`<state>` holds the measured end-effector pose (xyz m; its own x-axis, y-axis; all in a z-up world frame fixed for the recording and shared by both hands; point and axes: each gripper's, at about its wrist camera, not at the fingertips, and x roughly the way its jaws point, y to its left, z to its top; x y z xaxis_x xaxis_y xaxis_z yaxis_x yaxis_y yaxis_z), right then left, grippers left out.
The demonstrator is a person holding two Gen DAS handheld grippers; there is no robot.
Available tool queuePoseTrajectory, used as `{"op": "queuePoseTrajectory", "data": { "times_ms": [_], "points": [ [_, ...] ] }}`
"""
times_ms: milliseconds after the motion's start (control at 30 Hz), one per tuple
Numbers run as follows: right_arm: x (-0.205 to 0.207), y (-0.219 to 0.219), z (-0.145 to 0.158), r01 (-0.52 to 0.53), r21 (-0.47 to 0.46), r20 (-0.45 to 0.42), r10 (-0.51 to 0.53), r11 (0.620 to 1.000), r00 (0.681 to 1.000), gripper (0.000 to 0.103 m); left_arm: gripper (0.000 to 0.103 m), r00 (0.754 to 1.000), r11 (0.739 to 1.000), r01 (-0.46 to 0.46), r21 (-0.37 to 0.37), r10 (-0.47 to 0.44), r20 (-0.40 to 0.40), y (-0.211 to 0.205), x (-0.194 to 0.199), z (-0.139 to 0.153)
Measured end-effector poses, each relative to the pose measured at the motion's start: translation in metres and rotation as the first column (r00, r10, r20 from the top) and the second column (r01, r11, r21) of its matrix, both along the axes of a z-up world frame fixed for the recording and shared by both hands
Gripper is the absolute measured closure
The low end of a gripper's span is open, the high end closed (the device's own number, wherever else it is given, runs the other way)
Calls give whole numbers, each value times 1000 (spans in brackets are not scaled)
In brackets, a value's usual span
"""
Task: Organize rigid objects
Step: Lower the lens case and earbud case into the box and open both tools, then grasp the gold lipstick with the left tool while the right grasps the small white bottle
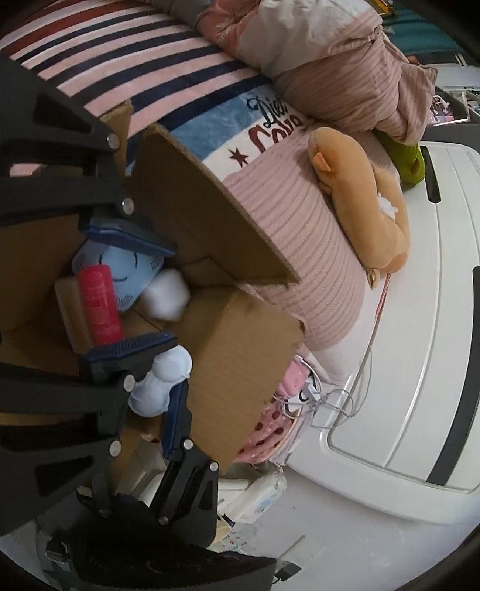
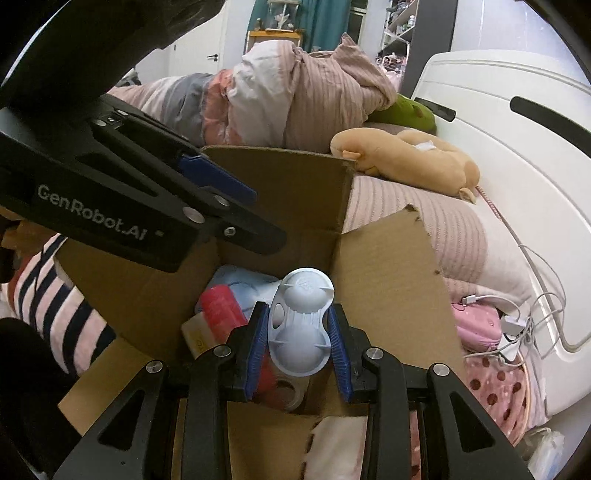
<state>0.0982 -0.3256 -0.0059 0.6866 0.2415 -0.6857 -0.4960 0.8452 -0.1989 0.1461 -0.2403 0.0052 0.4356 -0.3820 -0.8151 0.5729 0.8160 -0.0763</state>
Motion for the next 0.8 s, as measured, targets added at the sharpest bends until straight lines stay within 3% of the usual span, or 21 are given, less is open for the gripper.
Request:
{"op": "queuePoseTrajectory", "data": {
  "times_ms": [100,267,500,667,800],
  "points": [
    [2,1,-1,-1,1,-9,1,1000,1000,75,61,1000,1000,-9,-17,9,8,8,-2,5],
    [-3,8,4,8,-3,-10,-8,1000,1000,74,45,995,998,-48,-44,51,82,35,-19,31],
    [-28,36,31,-31,27,36,30,999,999,72,45,970,983,-173,-59,181,164,110,-51,56],
    [-49,83,45,-135,86,34,133,987,991,72,42,944,960,-277,-44,280,176,175,-73,43],
    [-58,129,40,-217,124,-7,220,968,975,72,41,937,946,-322,-30,323,133,219,-79,9]
  ]
}}
